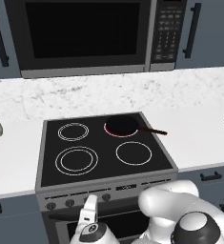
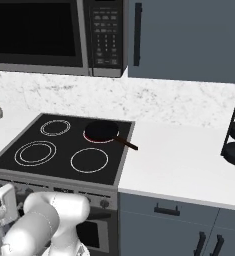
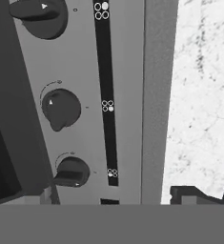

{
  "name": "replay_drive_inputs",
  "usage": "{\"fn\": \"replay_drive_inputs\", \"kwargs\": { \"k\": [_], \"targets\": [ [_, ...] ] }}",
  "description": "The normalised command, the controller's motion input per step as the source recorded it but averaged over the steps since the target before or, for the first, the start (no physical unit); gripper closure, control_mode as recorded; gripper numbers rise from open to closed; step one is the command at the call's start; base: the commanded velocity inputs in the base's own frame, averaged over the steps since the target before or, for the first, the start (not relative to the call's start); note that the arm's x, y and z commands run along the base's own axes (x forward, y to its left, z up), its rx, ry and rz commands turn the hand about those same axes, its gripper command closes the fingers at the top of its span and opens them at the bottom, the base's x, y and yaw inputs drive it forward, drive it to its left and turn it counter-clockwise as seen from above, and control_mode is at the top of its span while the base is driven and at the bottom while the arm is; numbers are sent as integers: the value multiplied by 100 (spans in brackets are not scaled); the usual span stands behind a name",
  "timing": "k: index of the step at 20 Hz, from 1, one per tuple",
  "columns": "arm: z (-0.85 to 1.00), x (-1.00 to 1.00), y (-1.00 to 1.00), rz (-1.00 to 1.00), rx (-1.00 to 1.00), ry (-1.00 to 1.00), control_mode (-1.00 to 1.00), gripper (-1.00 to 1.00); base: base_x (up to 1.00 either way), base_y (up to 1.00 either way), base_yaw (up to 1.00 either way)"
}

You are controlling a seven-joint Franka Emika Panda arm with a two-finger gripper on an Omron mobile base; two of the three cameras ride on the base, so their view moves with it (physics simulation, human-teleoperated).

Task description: Turn off the rear right burner of the stove.

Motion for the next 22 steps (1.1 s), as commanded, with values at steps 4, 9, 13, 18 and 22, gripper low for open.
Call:
{"fn": "replay_drive_inputs", "kwargs": {
  "k": [4,9,13,18,22],
  "targets": [
    [-3,21,21,0,0,0,-100,-100,0,0,0],
    [-13,15,17,0,0,0,-100,-100,0,0,0],
    [-35,8,2,0,0,0,-100,-100,0,0,0],
    [-38,13,0,0,0,0,-100,-100,0,0,0],
    [-4,24,0,0,0,-2,-100,-100,0,0,0]
  ]
}}
